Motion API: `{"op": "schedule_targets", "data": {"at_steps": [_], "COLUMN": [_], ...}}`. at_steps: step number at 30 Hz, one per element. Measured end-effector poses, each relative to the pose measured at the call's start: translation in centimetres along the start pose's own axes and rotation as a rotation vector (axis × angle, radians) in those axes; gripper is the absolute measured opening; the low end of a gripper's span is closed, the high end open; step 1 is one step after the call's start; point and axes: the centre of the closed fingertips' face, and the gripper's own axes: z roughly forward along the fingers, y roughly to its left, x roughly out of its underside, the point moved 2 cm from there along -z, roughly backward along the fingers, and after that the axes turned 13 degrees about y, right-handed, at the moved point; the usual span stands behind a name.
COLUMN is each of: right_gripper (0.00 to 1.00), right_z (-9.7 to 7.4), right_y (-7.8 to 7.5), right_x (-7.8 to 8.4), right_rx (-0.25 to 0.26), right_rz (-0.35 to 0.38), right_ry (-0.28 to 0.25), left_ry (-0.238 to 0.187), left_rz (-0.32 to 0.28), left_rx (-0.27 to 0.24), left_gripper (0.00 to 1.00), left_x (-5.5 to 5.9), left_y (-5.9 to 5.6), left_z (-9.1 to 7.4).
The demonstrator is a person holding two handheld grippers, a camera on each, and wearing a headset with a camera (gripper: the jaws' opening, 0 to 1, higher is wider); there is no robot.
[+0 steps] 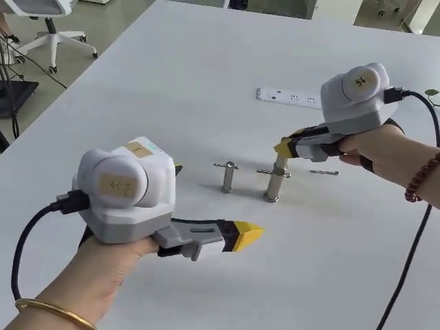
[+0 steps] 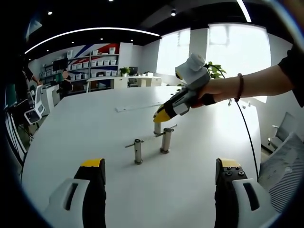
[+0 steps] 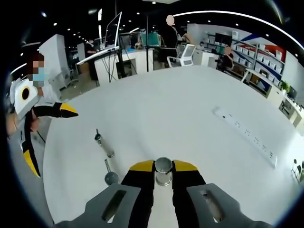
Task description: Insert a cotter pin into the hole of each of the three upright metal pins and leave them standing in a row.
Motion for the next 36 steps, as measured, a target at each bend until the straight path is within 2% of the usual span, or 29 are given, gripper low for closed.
{"op": "schedule_targets", "data": {"at_steps": [4,8,15,28,34,36], "right_gripper": [0.08,0.08,0.08,0.08,0.08,0.08], "right_z": [-0.6,-1.4,-2.0,-4.2,-4.9,-4.8], "right_y": [-0.6,0.0,-0.8,0.8,2.4,2.5], "right_x": [1.1,2.2,3.8,6.5,6.8,6.7], "right_rx": [0.010,0.010,0.013,-0.003,-0.022,-0.027], "right_rz": [0.006,0.001,0.018,0.033,0.013,0.001], "right_ry": [0.010,0.018,0.029,0.034,0.027,0.026], "left_ry": [-0.005,-0.004,-0.002,0.002,-0.001,-0.001], "left_rz": [0.001,0.003,0.009,0.016,0.012,0.014], "left_rx": [-0.002,-0.001,0.002,0.008,0.004,0.004], "left_gripper": [0.97,0.97,0.97,0.96,0.96,0.96], "left_x": [-0.1,-0.1,-0.1,-0.1,-0.2,-0.2], "left_y": [0.0,0.0,-0.1,-0.2,0.0,0.0], "left_z": [-0.1,-0.1,-0.2,-0.2,-0.2,-0.1]}}
